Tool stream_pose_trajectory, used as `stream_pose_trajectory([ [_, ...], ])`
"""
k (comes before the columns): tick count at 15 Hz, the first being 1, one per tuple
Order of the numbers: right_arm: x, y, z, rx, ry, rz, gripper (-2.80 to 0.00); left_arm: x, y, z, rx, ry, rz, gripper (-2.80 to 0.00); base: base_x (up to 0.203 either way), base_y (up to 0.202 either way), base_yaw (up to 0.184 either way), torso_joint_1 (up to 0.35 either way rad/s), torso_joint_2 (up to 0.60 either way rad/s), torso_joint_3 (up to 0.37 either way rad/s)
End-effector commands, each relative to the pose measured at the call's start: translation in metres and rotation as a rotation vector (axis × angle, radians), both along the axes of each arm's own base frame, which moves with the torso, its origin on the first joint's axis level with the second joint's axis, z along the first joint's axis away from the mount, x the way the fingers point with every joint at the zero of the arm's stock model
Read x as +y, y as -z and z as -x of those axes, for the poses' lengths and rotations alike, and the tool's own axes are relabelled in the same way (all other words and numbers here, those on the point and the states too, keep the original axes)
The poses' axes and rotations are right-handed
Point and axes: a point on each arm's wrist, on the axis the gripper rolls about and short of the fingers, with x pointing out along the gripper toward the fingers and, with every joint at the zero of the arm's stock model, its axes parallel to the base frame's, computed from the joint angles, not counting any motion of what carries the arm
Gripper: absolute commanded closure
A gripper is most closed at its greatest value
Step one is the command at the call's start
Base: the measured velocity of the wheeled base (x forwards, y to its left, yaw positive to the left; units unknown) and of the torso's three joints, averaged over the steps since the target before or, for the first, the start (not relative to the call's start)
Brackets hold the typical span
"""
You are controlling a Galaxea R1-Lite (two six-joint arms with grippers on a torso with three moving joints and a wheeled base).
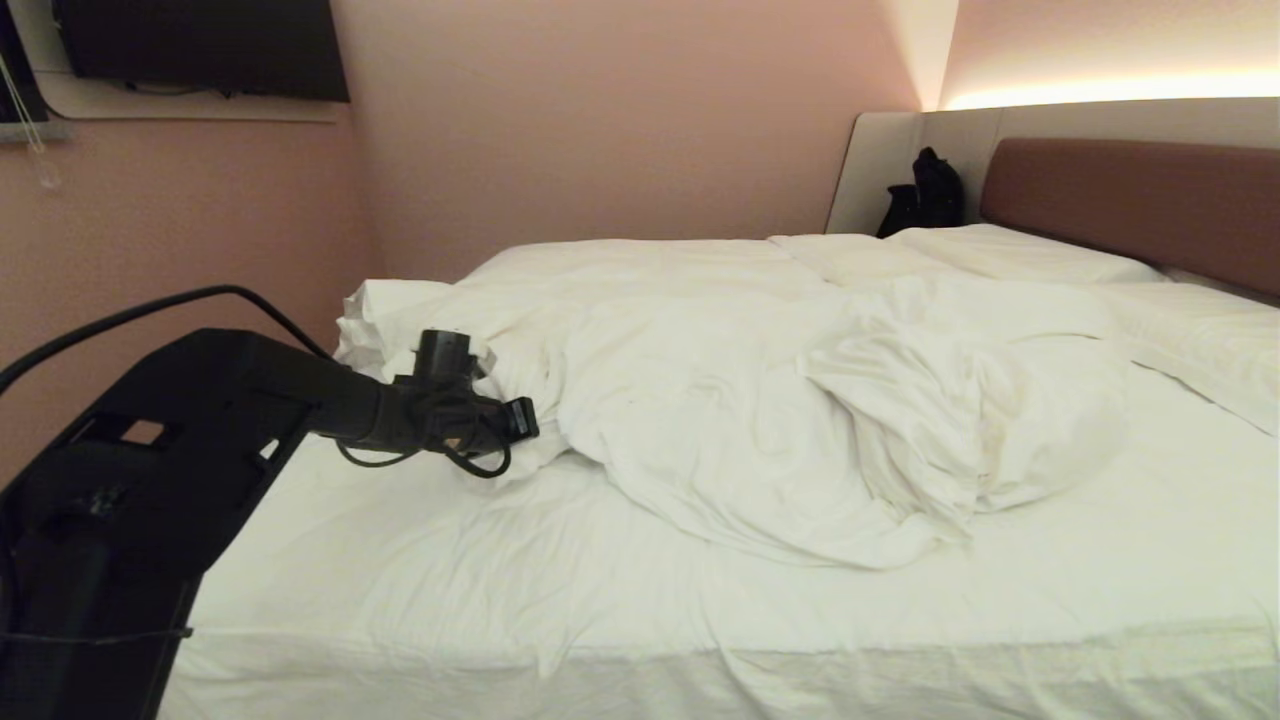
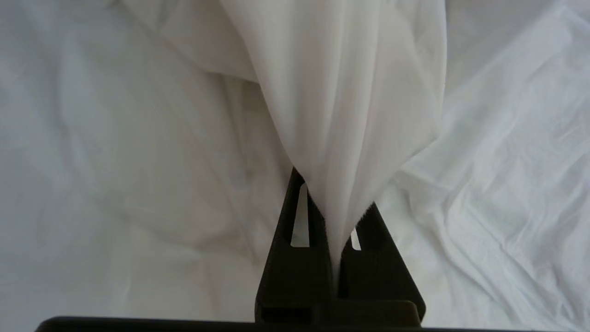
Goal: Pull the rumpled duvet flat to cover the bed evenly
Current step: Flatten the corners of the folded blanket
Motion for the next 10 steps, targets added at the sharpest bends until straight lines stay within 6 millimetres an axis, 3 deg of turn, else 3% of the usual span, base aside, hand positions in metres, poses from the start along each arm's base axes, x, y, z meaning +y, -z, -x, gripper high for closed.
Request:
stream_pose_trajectory([
  [1,0.000,0.000,0.000,0.001,-0.001,0.001,0.00,0.011,-0.016,0.012,-0.007,-0.022,0.002,0.00,0.000,0.000,0.000,0.000,0.00,0.000],
  [10,0.000,0.000,0.000,0.001,0.000,0.001,0.00,0.033,-0.032,0.061,-0.024,-0.112,-0.082,0.00,0.000,0.000,0.000,0.000,0.00,0.000],
])
